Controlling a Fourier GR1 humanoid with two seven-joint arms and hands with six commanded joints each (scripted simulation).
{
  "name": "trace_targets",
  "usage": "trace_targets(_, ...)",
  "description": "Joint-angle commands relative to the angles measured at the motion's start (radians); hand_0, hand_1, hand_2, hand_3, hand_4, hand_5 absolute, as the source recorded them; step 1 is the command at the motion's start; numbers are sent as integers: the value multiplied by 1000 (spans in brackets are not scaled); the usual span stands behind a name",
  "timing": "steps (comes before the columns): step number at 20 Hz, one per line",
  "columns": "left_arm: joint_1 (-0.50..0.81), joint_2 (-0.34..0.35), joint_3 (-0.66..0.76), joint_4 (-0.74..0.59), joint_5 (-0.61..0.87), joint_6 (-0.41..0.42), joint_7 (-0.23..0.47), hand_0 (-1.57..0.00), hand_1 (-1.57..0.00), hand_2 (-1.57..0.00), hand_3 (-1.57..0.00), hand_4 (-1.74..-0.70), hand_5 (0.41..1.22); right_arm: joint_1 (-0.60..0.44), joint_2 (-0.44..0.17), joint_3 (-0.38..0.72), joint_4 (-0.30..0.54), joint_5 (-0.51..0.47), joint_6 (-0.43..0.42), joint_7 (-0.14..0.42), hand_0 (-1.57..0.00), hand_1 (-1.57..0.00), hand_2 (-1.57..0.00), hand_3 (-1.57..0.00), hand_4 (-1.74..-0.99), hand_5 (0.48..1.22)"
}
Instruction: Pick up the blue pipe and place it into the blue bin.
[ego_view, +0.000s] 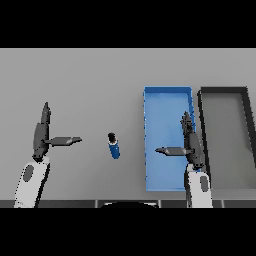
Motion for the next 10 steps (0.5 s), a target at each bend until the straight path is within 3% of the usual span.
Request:
trace_targets(1, 1, 0, 1, 0, 0, 0, -5, 1, 1, 1, 1, -1074, 591, 0, 1, 1, 0, 0, -1, 0, 1, 1, 1, 1, -1225, 617)
trace_targets(6, 6, 12, 9, 2, 10, -12, -10, 1, 1, 1, 1, -1074, 591, 0, 10, 10, -2, 10, -9, 5, 1, 1, 1, 1, -1225, 617)
trace_targets(8, 21, 144, -42, -23, 22, -235, -83, 1, 1, 1, 1, -1073, 590, 62, -66, 71, -67, 91, 39, -82, 1, 1, 1, 1, -1224, 618)
trace_targets(10, 13, 192, -54, -8, 37, -330, -94, 1, 1, 1, 1, -1076, 587, 83, -94, 99, -97, 126, 57, -84, 1, 1, 1, 1, -1225, 620)
